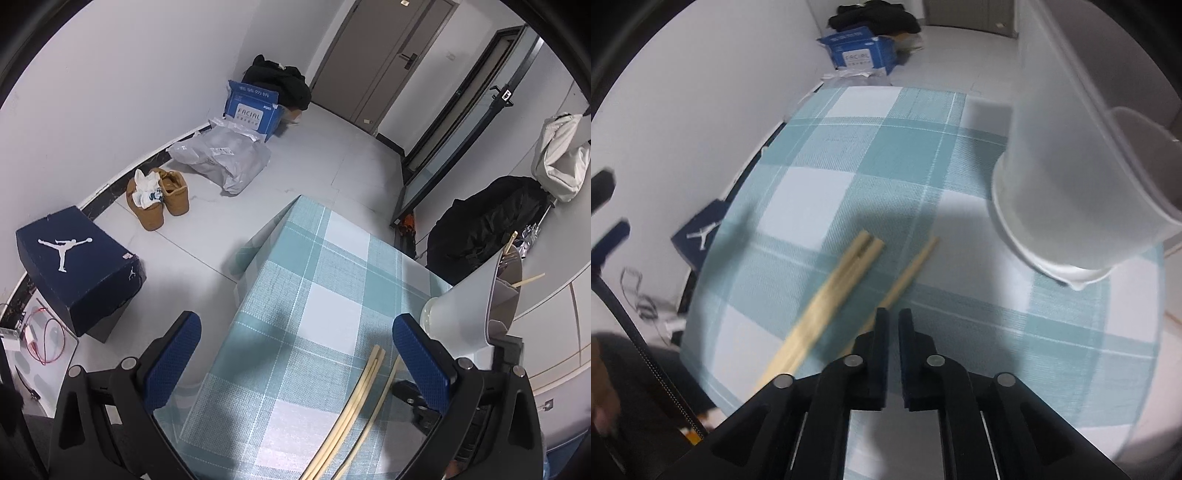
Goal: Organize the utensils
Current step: 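Close the right gripper on one chopstick while the left gripper grasps another, then lift the chopstick with the right gripper while the left gripper carries its chopstick to the holder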
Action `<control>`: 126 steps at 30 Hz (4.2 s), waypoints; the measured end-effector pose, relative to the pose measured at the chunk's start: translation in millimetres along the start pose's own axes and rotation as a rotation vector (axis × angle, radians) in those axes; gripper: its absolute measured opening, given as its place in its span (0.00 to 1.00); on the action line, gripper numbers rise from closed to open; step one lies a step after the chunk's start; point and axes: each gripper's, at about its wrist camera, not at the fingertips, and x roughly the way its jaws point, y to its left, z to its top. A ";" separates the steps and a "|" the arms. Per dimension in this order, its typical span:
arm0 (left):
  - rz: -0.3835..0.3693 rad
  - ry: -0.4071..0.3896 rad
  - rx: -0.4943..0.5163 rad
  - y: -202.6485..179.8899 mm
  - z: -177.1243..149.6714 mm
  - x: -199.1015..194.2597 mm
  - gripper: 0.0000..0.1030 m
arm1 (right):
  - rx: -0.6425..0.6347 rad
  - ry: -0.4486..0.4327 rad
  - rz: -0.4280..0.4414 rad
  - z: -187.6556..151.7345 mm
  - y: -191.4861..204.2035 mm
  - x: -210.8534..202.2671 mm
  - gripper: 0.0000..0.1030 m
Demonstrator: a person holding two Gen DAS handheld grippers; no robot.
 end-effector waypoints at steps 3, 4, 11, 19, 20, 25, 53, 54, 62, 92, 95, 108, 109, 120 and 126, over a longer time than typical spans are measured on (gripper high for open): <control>0.014 -0.016 0.020 -3.6 -1.7 -1.3 0.99 | 0.031 -0.017 -0.040 3.3 9.6 5.8 0.24; 0.015 -0.018 0.023 -3.9 -2.1 -1.4 0.99 | 0.024 -0.018 -0.059 0.9 13.9 6.1 0.26; 0.007 0.006 -0.012 2.6 -1.7 -0.1 0.99 | -0.184 -0.002 -0.139 -2.4 39.0 12.2 0.11; -0.028 0.016 -0.015 3.1 -1.5 -1.8 0.99 | -0.321 0.144 -0.111 -12.5 23.2 5.5 0.04; -0.038 0.017 -0.019 3.0 -1.4 -2.3 0.99 | -0.343 0.165 -0.110 -16.6 20.8 3.3 0.03; -0.024 -0.014 0.001 -2.9 -1.9 -4.9 0.99 | -0.400 0.240 -0.053 -45.5 7.2 -10.6 0.12; 0.151 0.173 0.481 -56.5 -38.6 59.4 0.99 | -0.112 -0.244 0.257 -19.3 -30.3 -61.9 0.04; 0.151 0.202 0.500 -60.4 -40.3 64.8 0.99 | -0.096 -0.266 0.272 -18.4 -34.1 -68.5 0.04; 0.204 0.304 0.616 -82.4 -45.8 92.2 0.99 | 0.005 -0.390 0.317 -27.1 -55.9 -98.6 0.04; 0.100 0.417 0.682 -113.5 -40.9 112.4 0.10 | 0.069 -0.476 0.328 -45.2 -86.7 -142.8 0.04; 0.107 0.423 0.668 -116.1 -39.1 114.4 0.03 | 0.058 -0.481 0.330 -43.9 -86.3 -145.0 0.04; 0.040 0.106 0.361 -93.9 14.1 41.2 0.03 | 0.053 -0.514 0.293 -48.3 -84.7 -150.0 0.04; 0.033 0.085 0.358 -95.9 13.8 34.9 0.03 | 0.050 -0.522 0.285 -48.9 -82.8 -151.0 0.04; -0.015 -0.101 0.403 -105.2 6.5 -12.7 0.03 | 0.000 -0.583 0.224 -60.6 -63.3 -159.9 0.04; -0.038 -0.120 0.396 -111.2 0.2 -25.8 0.03 | -0.013 -0.603 0.186 -71.8 -60.3 -164.6 0.04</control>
